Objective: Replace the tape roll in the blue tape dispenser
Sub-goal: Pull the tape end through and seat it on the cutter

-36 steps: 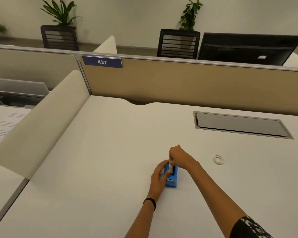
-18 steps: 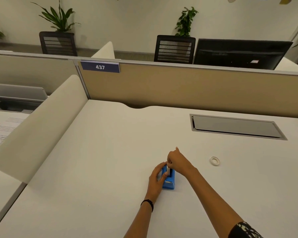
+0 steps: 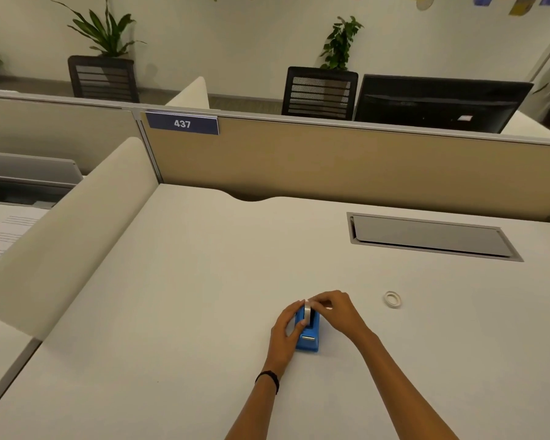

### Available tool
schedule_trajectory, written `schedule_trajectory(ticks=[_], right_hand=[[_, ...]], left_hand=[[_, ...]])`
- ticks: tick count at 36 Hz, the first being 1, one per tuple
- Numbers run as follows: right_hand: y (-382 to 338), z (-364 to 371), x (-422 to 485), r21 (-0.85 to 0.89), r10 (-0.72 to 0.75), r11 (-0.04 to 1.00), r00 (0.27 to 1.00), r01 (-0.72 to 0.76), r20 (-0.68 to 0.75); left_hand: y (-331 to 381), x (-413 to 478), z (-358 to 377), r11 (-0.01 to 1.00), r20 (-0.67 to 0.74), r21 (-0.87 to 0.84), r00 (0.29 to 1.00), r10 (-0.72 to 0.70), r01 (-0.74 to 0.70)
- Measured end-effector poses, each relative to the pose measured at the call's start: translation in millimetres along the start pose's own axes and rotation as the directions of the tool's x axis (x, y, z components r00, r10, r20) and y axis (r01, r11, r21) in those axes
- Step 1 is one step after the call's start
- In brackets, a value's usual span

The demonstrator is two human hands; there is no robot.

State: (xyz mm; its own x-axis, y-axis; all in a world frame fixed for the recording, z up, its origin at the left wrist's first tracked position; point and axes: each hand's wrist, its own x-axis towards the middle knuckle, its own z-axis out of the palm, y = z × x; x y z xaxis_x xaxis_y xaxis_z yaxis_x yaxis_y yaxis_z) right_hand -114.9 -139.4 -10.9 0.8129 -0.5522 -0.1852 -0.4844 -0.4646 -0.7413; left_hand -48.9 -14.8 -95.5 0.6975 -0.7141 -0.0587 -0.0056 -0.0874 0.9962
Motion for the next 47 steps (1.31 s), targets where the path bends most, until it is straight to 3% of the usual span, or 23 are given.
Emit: schedule_trajectory(ticks=[3, 15, 18, 21, 23, 39, 47], right_hand=[[3, 5, -3, 0.037, -0.003, 0.999, 1.000, 0.004, -0.019], [11, 25, 1, -0.080, -0.080, 0.995, 0.978, 0.065, -0.193], [10, 26, -3, -0.222, -0.198, 0.963, 0.959, 0.152, -0.203], [4, 30, -10, -0.425, -0.419, 0.851, 0.887, 0.308, -0.196], [1, 31, -12, -0.478, -0.463, 0.816, 0.864, 0.326, -0.200], [11, 26, -5, -0.420, -0.465, 0.828, 0.874, 0.372, -0.143], [7, 16, 8, -0.095, -0.159, 0.985, 0.974, 0.145, -0.163]], left_hand=[[0, 0, 0, 1.000, 0.000, -0.003, 1.000, -0.003, 0.003], [-4, 1, 0, 1.000, 0.009, 0.001, 1.000, 0.000, 0.000], [-5, 1, 0, 1.000, 0.006, -0.010, 1.000, -0.008, 0.008], [-5, 1, 0, 1.000, -0.007, -0.016, 1.000, -0.018, 0.018], [-6, 2, 1, 1.000, -0.006, -0.012, 1.000, -0.017, 0.017], [-1, 0, 0, 1.000, 0.008, 0.007, 1.000, -0.029, 0.029], [-1, 0, 0, 0.999, 0.012, 0.016, 0.999, -0.030, 0.030]])
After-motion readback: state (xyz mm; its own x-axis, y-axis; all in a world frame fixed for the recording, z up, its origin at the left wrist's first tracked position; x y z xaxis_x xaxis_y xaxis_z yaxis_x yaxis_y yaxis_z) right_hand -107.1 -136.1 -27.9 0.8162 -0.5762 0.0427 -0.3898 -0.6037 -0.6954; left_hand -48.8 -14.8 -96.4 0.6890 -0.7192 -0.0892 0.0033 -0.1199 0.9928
